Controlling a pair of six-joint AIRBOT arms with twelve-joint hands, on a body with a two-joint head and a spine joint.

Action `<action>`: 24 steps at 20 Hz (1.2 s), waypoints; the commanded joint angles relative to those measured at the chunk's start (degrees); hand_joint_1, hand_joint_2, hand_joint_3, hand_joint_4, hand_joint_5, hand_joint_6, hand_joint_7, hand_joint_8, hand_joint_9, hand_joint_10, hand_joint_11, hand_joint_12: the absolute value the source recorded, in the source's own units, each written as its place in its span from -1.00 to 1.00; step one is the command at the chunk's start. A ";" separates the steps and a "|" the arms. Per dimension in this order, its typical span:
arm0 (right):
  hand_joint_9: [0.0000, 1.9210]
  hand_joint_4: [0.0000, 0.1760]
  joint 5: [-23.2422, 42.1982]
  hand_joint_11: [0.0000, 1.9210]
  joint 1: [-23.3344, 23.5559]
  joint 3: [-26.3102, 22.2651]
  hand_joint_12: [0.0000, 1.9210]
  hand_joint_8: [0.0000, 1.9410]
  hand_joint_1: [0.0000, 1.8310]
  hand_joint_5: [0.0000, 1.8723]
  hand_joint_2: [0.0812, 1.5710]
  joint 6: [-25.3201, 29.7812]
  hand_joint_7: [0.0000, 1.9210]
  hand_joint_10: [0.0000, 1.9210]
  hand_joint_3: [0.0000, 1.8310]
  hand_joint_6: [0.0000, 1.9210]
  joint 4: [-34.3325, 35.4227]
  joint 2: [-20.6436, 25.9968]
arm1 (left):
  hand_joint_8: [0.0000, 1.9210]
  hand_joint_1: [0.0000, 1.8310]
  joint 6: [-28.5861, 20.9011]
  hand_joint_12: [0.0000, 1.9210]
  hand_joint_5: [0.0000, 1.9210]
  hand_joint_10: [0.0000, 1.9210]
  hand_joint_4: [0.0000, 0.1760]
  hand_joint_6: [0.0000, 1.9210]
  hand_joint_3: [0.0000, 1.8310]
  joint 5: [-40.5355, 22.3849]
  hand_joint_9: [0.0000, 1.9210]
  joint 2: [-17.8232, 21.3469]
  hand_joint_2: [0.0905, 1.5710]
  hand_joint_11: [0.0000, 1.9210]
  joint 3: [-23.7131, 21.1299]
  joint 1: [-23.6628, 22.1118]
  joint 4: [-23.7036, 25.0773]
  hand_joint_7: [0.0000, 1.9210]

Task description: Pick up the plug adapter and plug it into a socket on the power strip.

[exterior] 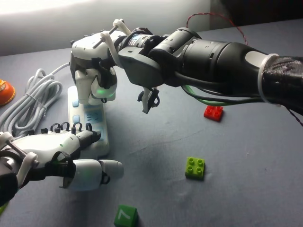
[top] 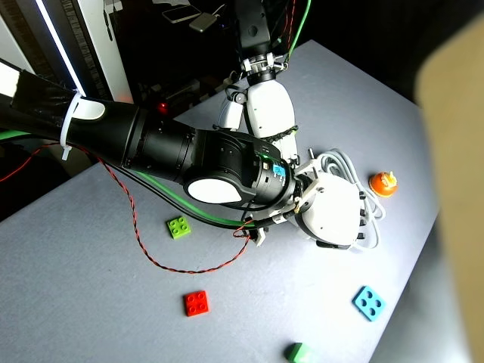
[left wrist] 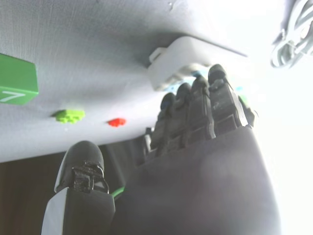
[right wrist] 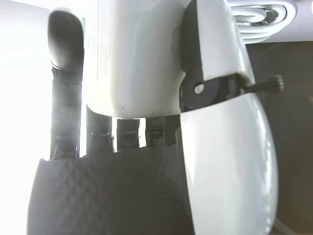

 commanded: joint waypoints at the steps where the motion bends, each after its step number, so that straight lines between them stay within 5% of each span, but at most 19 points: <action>1: -0.08 -1.00 1.63 -0.19 0.41 -0.19 0.50 0.10 0.50 -0.06 0.41 -0.65 0.00 0.38 -1.00 -0.03 -0.70 0.43 | -1.00 -1.00 -0.22 -1.00 -1.00 -1.00 -1.00 -1.00 -1.00 -2.03 -1.00 0.62 0.53 -1.00 -0.10 -0.69 2.20 -1.00; 24: -0.10 -1.00 1.71 -0.21 1.88 -0.18 0.54 0.11 0.50 -0.09 0.42 -0.65 0.00 0.40 -1.00 0.01 -0.79 0.40 | -1.00 -1.00 0.22 -1.00 -1.00 -1.00 -1.00 -1.00 -1.00 -2.05 -1.00 0.56 0.53 -1.00 -0.14 -0.75 2.21 -1.00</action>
